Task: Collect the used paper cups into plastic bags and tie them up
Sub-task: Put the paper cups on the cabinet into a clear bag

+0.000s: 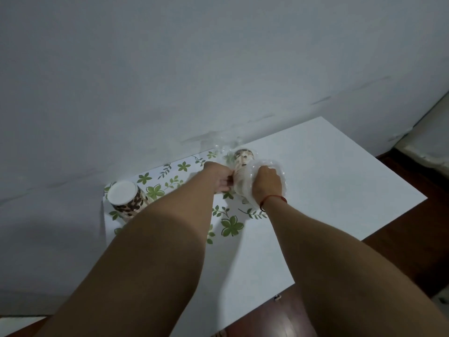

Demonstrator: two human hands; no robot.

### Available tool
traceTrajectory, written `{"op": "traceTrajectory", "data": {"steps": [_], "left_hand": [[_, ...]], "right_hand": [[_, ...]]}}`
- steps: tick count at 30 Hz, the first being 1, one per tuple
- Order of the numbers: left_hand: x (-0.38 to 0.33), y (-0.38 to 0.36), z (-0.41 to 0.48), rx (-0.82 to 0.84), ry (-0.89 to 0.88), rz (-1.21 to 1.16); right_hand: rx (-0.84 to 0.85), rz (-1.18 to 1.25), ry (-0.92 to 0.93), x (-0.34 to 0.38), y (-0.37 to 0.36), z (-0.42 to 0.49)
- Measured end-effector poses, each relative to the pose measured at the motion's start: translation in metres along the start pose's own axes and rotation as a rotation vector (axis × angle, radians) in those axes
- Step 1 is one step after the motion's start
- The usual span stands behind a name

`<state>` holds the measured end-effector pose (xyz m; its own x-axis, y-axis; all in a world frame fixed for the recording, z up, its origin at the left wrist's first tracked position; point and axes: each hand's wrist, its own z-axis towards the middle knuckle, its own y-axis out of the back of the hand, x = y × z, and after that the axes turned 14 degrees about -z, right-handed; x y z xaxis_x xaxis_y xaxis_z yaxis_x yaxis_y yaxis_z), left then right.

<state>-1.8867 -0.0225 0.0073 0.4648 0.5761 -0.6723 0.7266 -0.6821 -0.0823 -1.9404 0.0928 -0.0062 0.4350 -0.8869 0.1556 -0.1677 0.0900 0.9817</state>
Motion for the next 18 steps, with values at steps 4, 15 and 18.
{"op": "traceTrajectory", "data": {"steps": [4, 15, 18], "left_hand": [[0.013, -0.009, 0.006, -0.053, -0.017, 0.011], [-0.003, -0.015, 0.007, -0.325, -0.180, 0.067], [-0.001, -0.016, 0.017, -0.444, -0.239, 0.126]], "right_hand": [[0.036, 0.004, 0.022, -0.009, -0.006, -0.006], [0.147, 0.195, -0.002, -0.027, -0.006, -0.032], [0.151, 0.319, 0.002, -0.033, -0.012, -0.039]]}}
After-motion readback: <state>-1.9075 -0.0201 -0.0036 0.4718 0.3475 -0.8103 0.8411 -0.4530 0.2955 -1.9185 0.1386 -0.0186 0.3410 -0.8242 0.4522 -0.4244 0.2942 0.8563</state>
